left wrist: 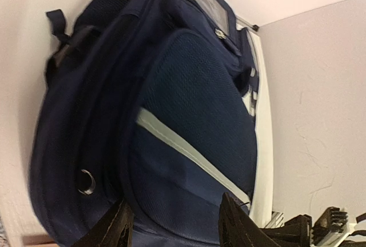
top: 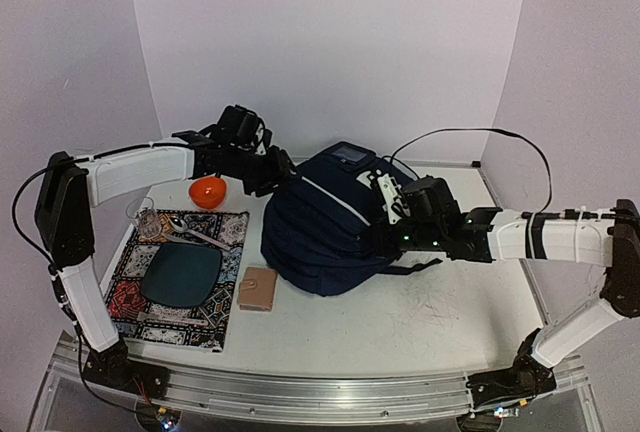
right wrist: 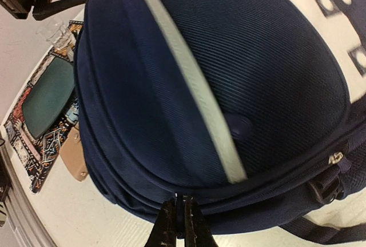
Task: Pack the student bag
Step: Zip the upper front pocket of the student bag, then pick up the second largest pocket of the bag from the student bag, then unzip the second largest pocket of the student bag.
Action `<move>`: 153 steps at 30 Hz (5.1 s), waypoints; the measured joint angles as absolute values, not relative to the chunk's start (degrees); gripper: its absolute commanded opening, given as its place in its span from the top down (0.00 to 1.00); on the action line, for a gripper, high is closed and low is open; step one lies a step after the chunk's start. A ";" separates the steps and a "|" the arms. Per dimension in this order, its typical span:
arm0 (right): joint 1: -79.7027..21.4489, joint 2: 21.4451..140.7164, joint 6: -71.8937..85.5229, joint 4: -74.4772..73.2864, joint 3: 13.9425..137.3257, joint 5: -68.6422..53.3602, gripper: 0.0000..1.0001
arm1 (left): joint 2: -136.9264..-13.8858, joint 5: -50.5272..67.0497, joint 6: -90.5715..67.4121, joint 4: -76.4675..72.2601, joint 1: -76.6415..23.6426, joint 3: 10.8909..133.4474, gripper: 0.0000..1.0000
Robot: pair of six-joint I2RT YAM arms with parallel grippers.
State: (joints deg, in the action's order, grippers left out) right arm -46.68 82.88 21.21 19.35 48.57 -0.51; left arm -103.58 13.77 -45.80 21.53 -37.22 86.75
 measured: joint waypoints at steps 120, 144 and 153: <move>-16.05 101.12 -12.12 11.31 57.24 -41.28 0.94 | -107.04 16.84 -63.09 14.28 -48.64 86.24 1.00; -35.51 77.73 12.60 8.82 47.32 -21.18 1.00 | -113.62 19.09 -67.33 6.01 -50.06 90.60 1.00; -44.21 81.21 23.53 10.22 51.78 -9.54 1.00 | -117.17 17.66 -69.41 3.36 -52.51 93.73 1.00</move>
State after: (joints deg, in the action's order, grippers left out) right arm -44.21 81.21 23.53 10.22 51.78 -9.54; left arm -117.17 17.66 -69.41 3.36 -52.51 93.73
